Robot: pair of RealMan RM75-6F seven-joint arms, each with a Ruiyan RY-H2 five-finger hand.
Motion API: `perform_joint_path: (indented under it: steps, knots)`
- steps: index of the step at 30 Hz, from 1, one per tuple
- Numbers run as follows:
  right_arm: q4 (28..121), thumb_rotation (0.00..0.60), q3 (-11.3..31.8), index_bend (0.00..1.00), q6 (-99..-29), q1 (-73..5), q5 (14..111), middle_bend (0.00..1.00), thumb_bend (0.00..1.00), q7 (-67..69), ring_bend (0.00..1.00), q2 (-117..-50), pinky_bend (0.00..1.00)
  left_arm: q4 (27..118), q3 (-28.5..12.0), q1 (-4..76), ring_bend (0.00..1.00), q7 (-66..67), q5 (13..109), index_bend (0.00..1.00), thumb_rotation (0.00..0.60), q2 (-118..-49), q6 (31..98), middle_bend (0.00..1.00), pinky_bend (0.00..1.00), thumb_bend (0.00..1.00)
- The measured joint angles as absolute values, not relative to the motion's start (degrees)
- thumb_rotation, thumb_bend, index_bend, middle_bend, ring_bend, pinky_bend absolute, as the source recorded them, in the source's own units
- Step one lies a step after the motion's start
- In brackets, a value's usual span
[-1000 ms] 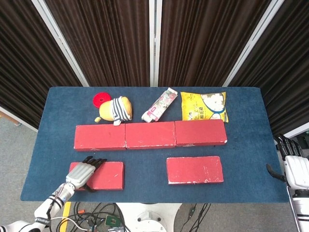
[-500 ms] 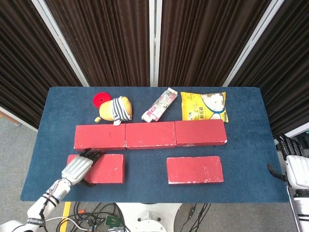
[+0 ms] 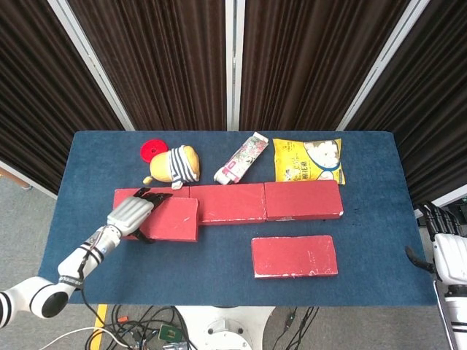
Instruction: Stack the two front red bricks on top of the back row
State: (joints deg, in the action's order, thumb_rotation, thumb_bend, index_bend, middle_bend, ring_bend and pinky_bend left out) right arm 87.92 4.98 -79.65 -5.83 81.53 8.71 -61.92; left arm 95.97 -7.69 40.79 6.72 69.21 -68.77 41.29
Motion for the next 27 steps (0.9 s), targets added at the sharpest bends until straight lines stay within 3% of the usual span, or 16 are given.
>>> perform_joint_path:
  steps: [13, 27]
  knots:
    - [88.8, 0.6, 5.4, 0.0, -79.7, -5.9, 80.8, 0.0, 0.24, 7.8, 0.0, -61.4, 0.0, 81.1, -9.9, 47.8, 0.19, -3.3, 69.6, 0.0, 0.6, -75.9, 32.5, 0.12, 0.0, 0.0]
    - [88.6, 0.6, 5.4, 0.0, -79.4, -6.0, 80.9, 0.0, 0.24, 8.0, 0.0, -61.6, 0.0, 77.1, -9.3, 49.8, 0.2, -8.1, 68.6, 0.0, 0.6, -78.2, 29.7, 0.13, 0.0, 0.0]
